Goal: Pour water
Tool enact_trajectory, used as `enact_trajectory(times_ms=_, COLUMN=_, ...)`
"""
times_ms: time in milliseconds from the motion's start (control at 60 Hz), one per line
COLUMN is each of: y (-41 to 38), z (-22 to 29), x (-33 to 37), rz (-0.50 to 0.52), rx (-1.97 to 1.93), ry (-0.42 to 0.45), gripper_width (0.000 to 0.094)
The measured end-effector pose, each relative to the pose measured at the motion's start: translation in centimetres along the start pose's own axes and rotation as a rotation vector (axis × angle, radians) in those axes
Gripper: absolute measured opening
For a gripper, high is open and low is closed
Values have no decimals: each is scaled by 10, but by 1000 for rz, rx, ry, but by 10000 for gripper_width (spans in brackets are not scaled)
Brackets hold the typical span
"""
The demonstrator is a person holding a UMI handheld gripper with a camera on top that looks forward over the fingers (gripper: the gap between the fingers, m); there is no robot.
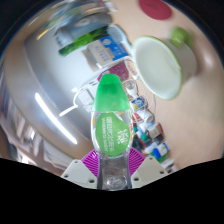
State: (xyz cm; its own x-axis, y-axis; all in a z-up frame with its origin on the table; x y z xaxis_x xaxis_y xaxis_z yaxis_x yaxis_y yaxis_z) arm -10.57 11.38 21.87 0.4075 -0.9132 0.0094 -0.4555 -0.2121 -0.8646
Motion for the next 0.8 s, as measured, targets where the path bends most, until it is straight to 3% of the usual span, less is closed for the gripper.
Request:
enact_trajectory(times_ms=100, y=14, z=2, x=10, rz=-146, rx=470, ry=-18, gripper_width=330)
enact_trajectory(times_ms=167, y=-3, z=14, x=25, rz=-162, rx=830, ry=-21, gripper_width=331)
enact_trajectory(times_ms=217, y=-38, z=12, x=30, rz=-176, rx=1096, ry=27, gripper_width=334)
enact_trajectory(times_ms=267, y=-77, z=28, x=44, rz=-131, rx=1382, ry=90, gripper_width=333)
enact_trajectory(times_ms=383, y=-151, z=55, x=66, rz=-190, rx=1798, ry=319, gripper_width=334)
enact_trajectory(times_ms=433, y=-171, z=85, x=80, rz=-160, rx=1893, ry=402, gripper_width=336)
enact_trajectory(times_ms=550, y=-163, z=161, x=111, rz=-263, rx=2000, ry=547, gripper_width=349)
enact_trajectory(times_ms=633, y=-133, z=207, x=122, rz=-372, rx=1980, ry=543, gripper_width=345)
enact_trajectory(times_ms=800, y=-66, z=264, x=123, rz=-477, rx=1982, ry=490, gripper_width=344)
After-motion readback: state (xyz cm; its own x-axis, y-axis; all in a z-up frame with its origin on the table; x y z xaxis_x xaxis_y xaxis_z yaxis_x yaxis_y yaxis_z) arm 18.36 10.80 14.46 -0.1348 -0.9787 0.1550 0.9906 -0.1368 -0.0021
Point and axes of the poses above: the point between the fingertips, and its own axes, seen from behind it with the camera up: y to the right, z up, x backward, against the way the camera looks, the point moved 1 cm from there along x, backward, against the way the camera looks
